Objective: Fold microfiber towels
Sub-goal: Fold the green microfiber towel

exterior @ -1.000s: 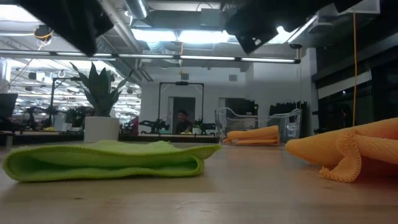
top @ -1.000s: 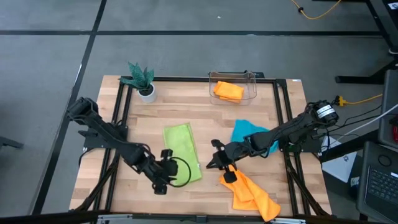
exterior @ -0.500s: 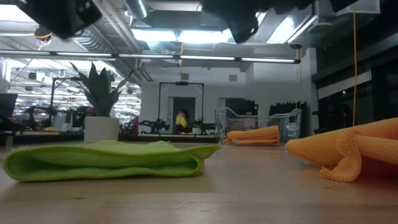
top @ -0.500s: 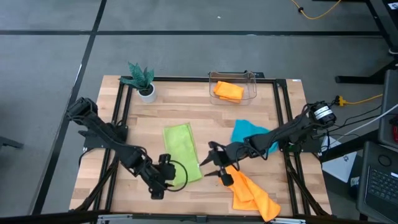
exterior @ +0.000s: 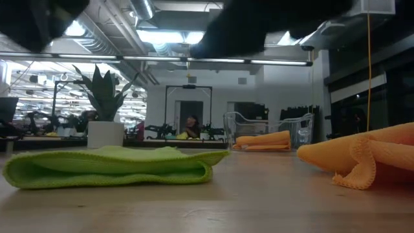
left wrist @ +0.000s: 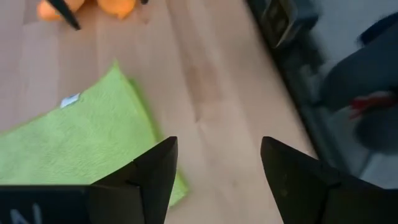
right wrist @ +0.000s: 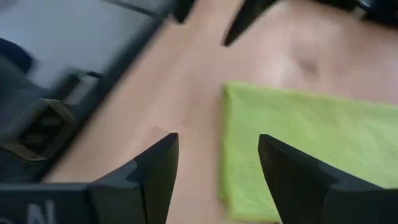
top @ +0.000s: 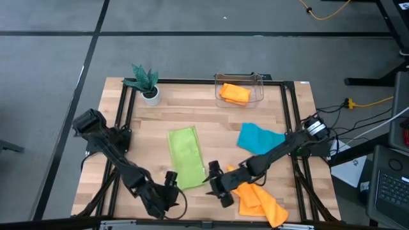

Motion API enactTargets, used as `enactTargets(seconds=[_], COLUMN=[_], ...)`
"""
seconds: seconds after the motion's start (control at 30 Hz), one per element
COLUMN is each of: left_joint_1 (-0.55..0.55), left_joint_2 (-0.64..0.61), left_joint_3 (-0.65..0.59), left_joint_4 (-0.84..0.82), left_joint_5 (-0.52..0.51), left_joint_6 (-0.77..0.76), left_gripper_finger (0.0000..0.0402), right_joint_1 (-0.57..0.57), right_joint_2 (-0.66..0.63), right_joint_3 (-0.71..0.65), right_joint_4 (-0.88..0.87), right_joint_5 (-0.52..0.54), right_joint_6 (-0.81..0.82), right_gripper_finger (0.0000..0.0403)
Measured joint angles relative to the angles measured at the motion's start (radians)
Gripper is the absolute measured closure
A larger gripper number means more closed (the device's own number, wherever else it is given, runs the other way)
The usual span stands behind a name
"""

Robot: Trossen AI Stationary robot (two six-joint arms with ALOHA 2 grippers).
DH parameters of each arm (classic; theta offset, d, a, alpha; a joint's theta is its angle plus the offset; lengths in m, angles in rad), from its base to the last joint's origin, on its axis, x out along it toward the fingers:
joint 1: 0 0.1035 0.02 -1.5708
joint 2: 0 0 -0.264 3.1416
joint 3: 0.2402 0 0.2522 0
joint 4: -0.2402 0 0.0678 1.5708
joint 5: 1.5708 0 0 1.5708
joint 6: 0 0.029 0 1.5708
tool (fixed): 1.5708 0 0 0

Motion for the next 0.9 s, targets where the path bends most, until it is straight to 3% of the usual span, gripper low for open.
enactTargets(seconds=[0.1, 0.43, 0.9], left_joint_1=[0.012, 0.032, 0.052], left_joint_2=[0.045, 0.147, 0.175], left_joint_3=[0.0, 0.0, 0.001], left_joint_4=[0.002, -0.009, -0.06], left_joint_5=[-0.028, -0.029, -0.005], left_joint_6=[-0.004, -0.007, -0.012], left_gripper_finger=[0.0175, 0.0175, 0.0179], right_joint_1=[-0.001, -0.009, -0.039], right_joint_2=[0.052, 0.148, 0.211], right_joint_3=[0.047, 0.062, 0.065], right_joint_4=[-0.068, -0.088, -0.099], right_joint_5=[0.051, 0.053, 0.026], right_joint_6=[0.038, -0.006, 0.051], right_gripper_finger=[0.0179, 0.0179, 0.0196])
